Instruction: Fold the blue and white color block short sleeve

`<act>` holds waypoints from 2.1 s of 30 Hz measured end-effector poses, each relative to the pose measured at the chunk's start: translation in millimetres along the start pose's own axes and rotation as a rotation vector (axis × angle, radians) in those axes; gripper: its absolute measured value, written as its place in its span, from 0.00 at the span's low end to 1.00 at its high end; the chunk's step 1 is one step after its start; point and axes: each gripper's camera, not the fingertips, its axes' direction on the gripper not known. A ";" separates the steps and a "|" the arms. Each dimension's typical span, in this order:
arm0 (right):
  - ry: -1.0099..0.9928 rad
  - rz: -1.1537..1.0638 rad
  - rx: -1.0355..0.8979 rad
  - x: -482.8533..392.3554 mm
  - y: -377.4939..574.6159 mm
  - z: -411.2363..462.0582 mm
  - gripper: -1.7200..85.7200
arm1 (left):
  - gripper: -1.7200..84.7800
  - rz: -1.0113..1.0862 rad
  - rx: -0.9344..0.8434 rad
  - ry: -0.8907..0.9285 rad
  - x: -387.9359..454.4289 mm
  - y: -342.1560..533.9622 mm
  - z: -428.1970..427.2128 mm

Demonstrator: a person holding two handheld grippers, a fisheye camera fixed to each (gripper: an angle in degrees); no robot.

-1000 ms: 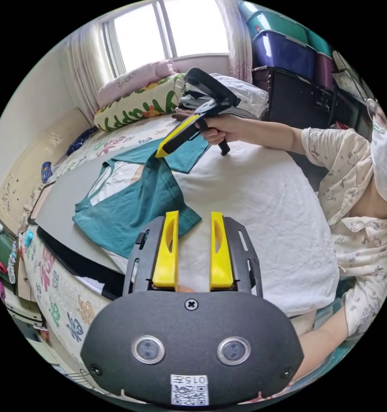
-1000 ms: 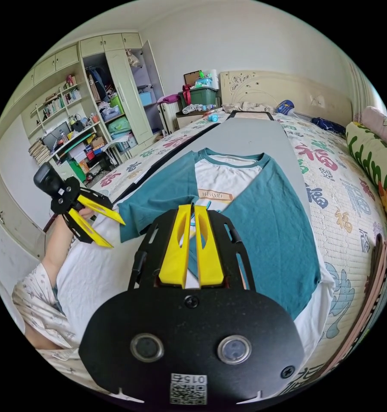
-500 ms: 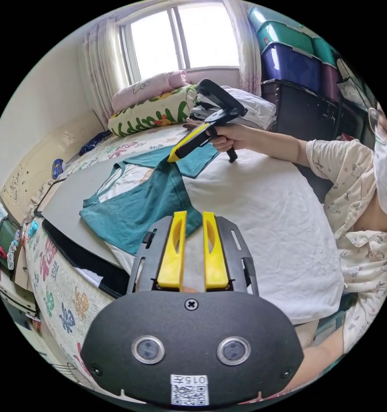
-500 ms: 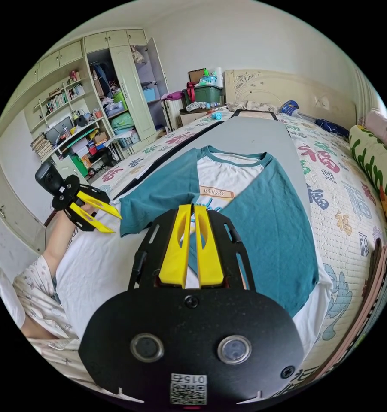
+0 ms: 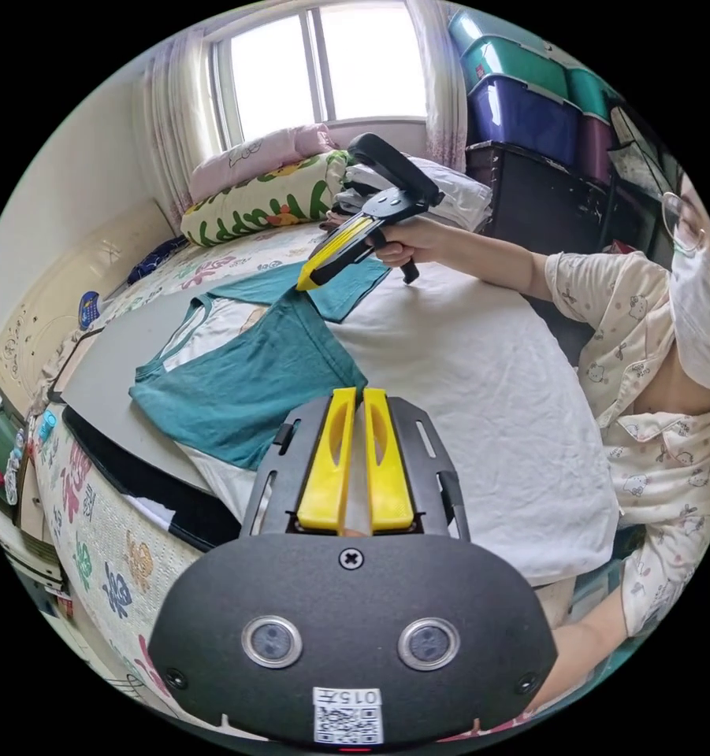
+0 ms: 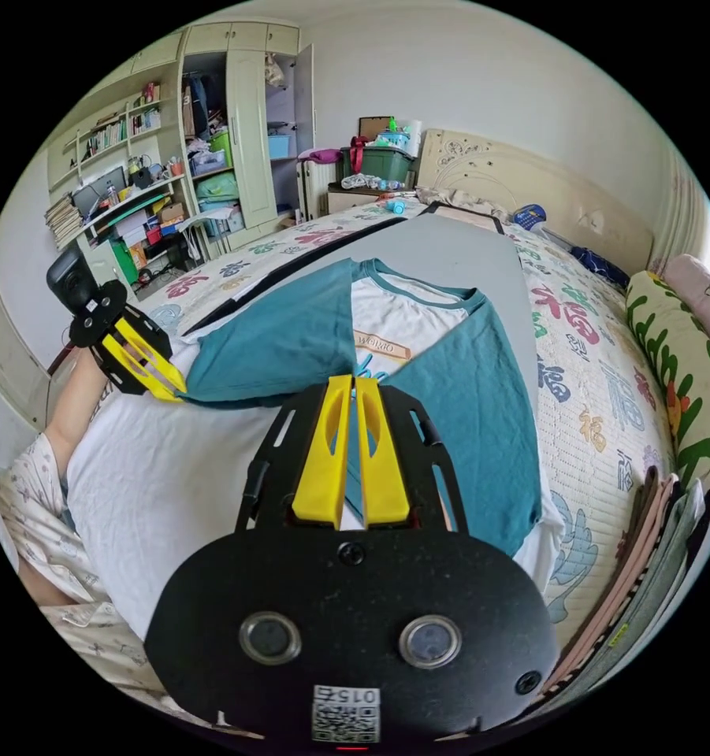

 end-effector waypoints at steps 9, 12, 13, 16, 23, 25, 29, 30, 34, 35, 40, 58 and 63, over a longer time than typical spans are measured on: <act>-0.037 -0.054 -0.156 7.0 18.2 19.0 0.01 | 0.05 0.025 -0.070 0.032 0.8 37.9 13.7; -0.005 -0.071 -0.171 5.5 26.6 22.5 0.01 | 0.08 0.055 -0.091 0.042 7.5 58.4 -0.7; 0.016 -0.067 -0.166 6.5 30.5 22.1 0.01 | 0.08 0.062 -0.082 0.024 9.4 72.0 -14.2; 0.070 -0.012 -0.158 14.9 39.2 20.3 0.02 | 0.10 -0.026 -0.045 -0.078 -6.9 109.4 -53.5; -0.064 -0.266 0.070 -38.2 73.2 -20.9 0.10 | 0.10 -0.126 -0.079 -0.200 -22.2 171.4 -72.3; -0.189 -0.393 0.052 -69.4 81.1 -21.2 0.12 | 0.09 -0.136 -0.110 -0.209 -22.8 181.6 -64.5; -0.214 -0.597 -0.067 -146.6 98.7 -5.5 0.14 | 0.04 -0.149 -0.139 -0.204 -20.0 201.8 -63.0; -0.191 -0.620 -0.080 -155.4 101.7 -1.8 0.14 | 0.04 -0.144 -0.138 -0.210 -17.5 203.8 -64.7; -0.063 -0.652 -0.122 -178.9 112.0 24.0 0.11 | 0.03 -0.126 -0.155 -0.232 -4.5 219.3 -68.6; -0.075 -0.634 -0.108 -175.3 111.2 25.5 0.10 | 0.03 -0.121 -0.163 -0.237 -1.7 224.6 -68.6; -0.111 -0.550 -0.126 -157.2 105.1 24.0 0.01 | 0.02 -0.128 -0.179 -0.264 4.6 249.1 -78.3; -0.057 -0.236 0.017 -0.6 60.8 -68.4 0.11 | 0.08 -0.535 0.188 -0.332 -38.2 335.9 -189.5; 0.044 0.046 0.018 111.1 3.5 -22.8 0.12 | 0.12 -0.737 0.147 -0.331 -136.7 307.6 -153.8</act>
